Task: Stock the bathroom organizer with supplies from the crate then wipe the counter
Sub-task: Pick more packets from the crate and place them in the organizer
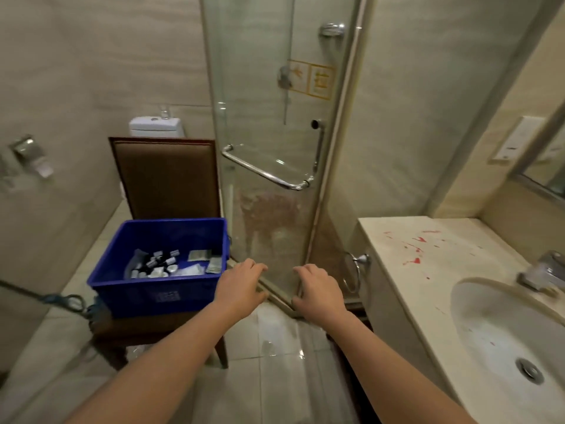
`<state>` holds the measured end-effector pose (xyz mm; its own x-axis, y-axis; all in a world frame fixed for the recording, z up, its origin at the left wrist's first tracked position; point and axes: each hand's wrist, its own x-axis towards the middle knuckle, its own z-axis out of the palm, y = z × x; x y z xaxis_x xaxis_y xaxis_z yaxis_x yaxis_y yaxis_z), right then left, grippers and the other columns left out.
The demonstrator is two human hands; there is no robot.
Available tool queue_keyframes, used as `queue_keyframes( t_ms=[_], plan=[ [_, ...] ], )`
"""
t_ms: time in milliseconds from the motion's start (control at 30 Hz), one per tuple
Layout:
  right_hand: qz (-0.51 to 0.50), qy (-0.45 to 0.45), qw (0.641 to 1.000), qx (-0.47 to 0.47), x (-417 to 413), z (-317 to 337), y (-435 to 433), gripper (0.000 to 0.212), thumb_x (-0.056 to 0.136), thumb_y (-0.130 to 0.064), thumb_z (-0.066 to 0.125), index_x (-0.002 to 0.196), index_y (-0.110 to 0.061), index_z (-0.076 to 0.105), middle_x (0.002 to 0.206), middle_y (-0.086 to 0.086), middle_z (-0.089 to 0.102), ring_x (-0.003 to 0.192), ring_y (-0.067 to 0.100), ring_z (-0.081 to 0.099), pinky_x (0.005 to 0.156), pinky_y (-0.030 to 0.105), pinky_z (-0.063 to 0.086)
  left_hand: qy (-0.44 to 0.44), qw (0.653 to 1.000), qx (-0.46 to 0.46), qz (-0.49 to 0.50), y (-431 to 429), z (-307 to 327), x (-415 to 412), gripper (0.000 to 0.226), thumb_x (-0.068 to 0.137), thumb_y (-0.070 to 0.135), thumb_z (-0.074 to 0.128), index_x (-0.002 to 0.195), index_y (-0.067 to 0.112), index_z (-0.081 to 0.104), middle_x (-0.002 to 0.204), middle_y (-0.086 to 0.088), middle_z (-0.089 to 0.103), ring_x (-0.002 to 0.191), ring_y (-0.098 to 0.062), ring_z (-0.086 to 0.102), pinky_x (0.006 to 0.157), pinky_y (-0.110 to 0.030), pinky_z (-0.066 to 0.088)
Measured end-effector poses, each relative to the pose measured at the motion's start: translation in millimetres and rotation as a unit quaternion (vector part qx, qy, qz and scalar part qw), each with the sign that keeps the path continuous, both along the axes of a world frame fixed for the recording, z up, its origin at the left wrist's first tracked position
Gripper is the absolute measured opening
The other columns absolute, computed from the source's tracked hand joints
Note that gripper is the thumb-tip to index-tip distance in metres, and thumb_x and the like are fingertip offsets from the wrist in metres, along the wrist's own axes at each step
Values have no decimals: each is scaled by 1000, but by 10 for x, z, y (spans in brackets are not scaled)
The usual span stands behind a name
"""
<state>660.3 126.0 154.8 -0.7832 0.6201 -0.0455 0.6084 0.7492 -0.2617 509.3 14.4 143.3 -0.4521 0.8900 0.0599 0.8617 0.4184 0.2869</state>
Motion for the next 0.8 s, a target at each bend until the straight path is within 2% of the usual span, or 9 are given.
queue_keyframes(
  t_ms=[167,367,800],
  plan=[
    [62,9,998,-3,-530,-8,-33,61,84,-32,59,141,-25,40,137,-2,46,125,20,44,103,35,39,-23,998,-1,58,-226,-64,-391,59,84,45,67,137,33,43,128,10,49,114,-10,52,89,-28,47],
    [142,4,990,-17,-1284,-14,114,59,84,-31,61,140,-27,42,134,-3,49,122,18,46,102,34,42,-17,989,-20,143,-287,-151,-863,60,83,46,68,136,34,42,130,9,48,117,-13,51,91,-31,46],
    [283,-15,959,-17,-2695,-199,776,59,86,-32,62,141,-27,42,136,-5,49,124,18,46,102,34,41,-38,960,-35,277,128,-335,-1802,56,88,44,63,139,32,42,134,8,46,119,-14,50,94,-33,45]
  ],
)
